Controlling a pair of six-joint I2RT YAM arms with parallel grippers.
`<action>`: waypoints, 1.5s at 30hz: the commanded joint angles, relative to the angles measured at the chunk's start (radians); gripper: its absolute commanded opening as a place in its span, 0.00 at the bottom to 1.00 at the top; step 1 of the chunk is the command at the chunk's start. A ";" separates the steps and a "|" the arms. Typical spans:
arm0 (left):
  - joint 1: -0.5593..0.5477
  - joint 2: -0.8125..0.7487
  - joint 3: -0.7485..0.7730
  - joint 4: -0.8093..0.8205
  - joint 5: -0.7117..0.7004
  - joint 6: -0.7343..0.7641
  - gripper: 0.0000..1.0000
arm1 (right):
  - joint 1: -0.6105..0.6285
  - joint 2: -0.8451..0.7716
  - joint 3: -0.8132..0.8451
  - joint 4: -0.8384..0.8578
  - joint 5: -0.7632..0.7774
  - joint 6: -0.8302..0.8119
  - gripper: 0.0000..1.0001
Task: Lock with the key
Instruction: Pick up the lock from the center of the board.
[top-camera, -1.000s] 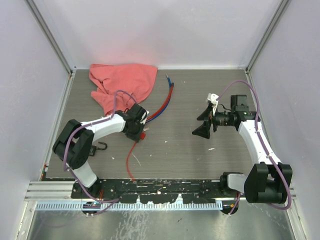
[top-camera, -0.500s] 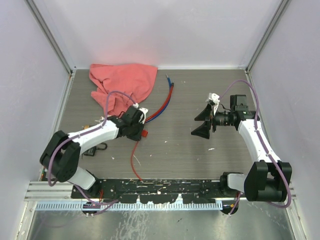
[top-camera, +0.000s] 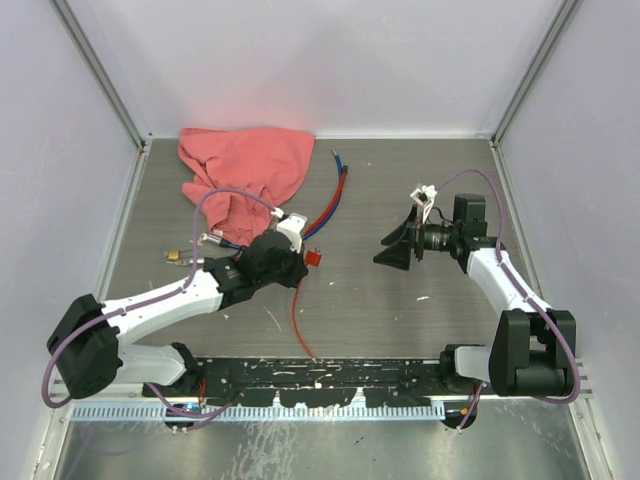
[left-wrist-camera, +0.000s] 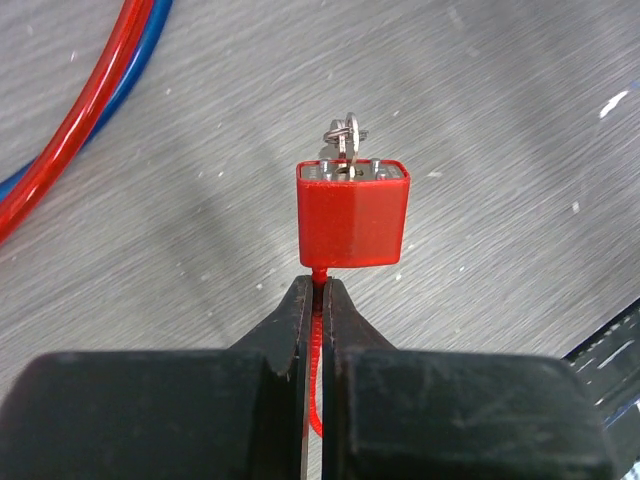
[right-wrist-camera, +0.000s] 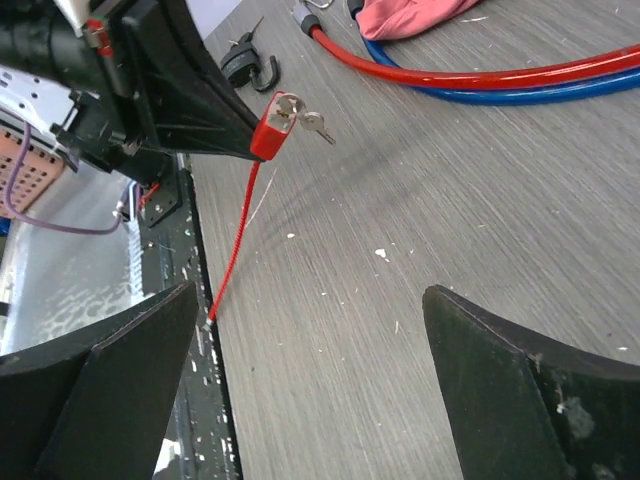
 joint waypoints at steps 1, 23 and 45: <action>-0.072 -0.031 0.007 0.193 -0.146 -0.028 0.00 | 0.039 -0.016 -0.041 0.380 0.037 0.378 1.00; -0.246 0.121 0.114 0.322 -0.392 -0.066 0.00 | 0.278 0.054 -0.085 0.603 0.345 0.702 0.67; -0.247 0.139 0.133 0.311 -0.359 -0.097 0.00 | 0.357 0.076 -0.073 0.627 0.302 0.707 0.10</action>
